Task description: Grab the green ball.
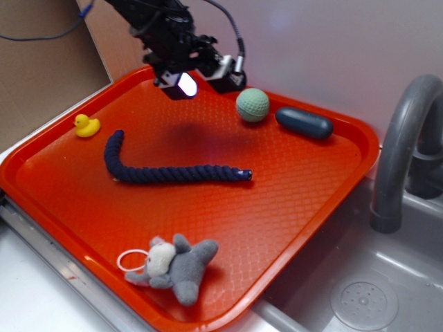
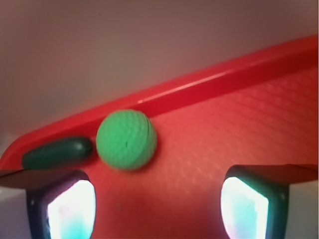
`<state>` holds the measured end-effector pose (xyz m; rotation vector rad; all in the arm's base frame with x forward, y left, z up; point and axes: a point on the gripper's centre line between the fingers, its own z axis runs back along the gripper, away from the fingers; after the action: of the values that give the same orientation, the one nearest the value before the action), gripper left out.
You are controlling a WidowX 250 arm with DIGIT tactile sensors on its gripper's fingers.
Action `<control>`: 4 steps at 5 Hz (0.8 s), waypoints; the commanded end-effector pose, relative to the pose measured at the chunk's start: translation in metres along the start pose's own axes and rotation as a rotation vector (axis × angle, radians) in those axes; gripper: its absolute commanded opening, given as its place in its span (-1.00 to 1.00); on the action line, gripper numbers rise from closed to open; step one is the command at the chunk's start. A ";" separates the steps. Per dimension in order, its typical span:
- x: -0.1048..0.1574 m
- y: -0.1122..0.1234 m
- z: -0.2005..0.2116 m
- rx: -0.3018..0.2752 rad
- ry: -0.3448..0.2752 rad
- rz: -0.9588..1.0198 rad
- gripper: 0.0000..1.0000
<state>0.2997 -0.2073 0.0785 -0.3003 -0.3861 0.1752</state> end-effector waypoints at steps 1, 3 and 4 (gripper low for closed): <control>0.025 -0.028 -0.011 -0.068 -0.047 0.001 1.00; 0.023 -0.030 -0.033 0.051 -0.036 -0.014 -1.00; 0.022 -0.030 -0.033 0.053 -0.029 -0.013 -1.00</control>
<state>0.3282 -0.2326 0.0462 -0.2074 -0.3746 0.1719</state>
